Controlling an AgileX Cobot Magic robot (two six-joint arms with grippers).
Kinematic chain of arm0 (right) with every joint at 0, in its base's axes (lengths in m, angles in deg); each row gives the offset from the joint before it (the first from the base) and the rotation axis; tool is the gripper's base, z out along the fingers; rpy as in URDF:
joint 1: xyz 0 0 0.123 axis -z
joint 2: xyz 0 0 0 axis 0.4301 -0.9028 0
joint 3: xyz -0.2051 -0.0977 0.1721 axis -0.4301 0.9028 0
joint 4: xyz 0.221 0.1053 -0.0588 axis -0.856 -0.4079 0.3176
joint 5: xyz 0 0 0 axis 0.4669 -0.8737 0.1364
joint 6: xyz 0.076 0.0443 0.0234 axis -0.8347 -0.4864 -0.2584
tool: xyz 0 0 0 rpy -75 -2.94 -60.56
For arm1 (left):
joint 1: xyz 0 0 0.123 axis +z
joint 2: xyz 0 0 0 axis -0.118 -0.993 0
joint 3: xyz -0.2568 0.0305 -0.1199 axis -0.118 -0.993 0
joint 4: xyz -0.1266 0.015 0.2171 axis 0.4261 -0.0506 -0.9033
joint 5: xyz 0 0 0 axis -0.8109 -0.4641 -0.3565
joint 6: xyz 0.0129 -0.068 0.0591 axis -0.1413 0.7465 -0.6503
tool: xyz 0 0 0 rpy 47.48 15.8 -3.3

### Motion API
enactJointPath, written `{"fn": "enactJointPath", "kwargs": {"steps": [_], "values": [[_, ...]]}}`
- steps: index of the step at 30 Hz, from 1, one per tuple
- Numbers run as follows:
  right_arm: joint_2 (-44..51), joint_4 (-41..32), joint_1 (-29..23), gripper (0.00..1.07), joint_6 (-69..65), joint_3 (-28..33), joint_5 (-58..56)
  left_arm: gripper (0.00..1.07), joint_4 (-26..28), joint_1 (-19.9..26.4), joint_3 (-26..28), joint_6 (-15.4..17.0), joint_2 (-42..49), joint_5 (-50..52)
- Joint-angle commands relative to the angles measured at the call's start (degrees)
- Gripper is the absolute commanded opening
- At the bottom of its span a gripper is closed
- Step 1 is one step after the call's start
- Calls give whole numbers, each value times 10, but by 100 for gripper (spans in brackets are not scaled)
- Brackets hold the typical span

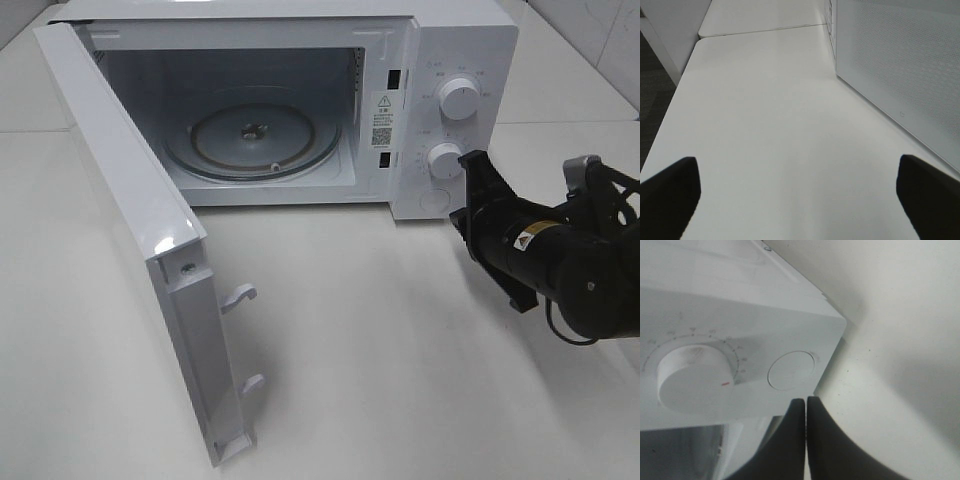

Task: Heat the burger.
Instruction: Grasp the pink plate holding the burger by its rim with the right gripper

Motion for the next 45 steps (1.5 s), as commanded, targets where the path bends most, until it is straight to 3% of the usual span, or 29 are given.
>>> {"fn": "enactJointPath", "kwargs": {"steps": [1,4,5,6,7,11,13,17,18,19,21,22,23,24,25,26,27,28,30,32,34,35,37,38,45], "values": [[33,0,0,0,97,9,-40,100,1,1,-1,3,11,6],[77,-25,0,0,201,17,-105,100,1,1,-1,3,11,6],[111,-62,0,0,304,21,-162,100,1,1,-1,3,11,6],[111,-62,0,0,304,21,-162,100,1,1,-1,3,11,6],[141,-99,0,0,406,21,-218,100,1,1,-1,3,11,6],[184,-163,0,0,552,21,-296,100,1,1,-1,3,11,6],[222,-207,0,1,688,21,-362,100,1,1,-1,3,11,6],[251,-223,0,7,773,21,-396,100,1,1,-1,3,11,6],[264,-222,0,13,806,21,-408,100,1,1,-1,3,11,6],[264,-222,0,13,806,21,-408,100,1,1,-1,3,11,6],[274,-217,0,34,847,21,-434,100,1,1,-1,3,11,6],[274,-217,0,34,847,21,-434,100,1,1,-1,3,11,6],[274,-215,2,54,873,19,-478,100,1,1,-1,3,11,6],[274,-213,2,67,884,18,-505,100,1,1,-1,3,11,6],[274,-213,2,67,884,18,-505,100,1,1,-1,3,11,6],[274,-197,2,92,898,13,-549,100,1,1,-1,3,11,6],[274,-197,2,92,898,13,-549,100,1,1,-1,3,11,6],[274,-173,7,101,900,3,-584,100,1,1,-1,3,11,6],[274,-167,14,101,897,-1,-599,100,1,1,-1,3,11,6],[273,-78,60,101,837,-34,-667,100,1,1,-1,3,11,6],[273,-44,73,101,808,-44,-686,100,1,1,-1,3,11,6],[273,17,96,101,756,-60,-721,100,1,1,-1,3,11,6],[273,42,109,100,729,-66,-740,100,1,1,-1,3,11,6],[273,102,136,100,689,-80,-777,100,1,1,-1,3,11,6],[249,188,211,100,677,-88,-830,100,1,1,-1,3,11,6]]}}
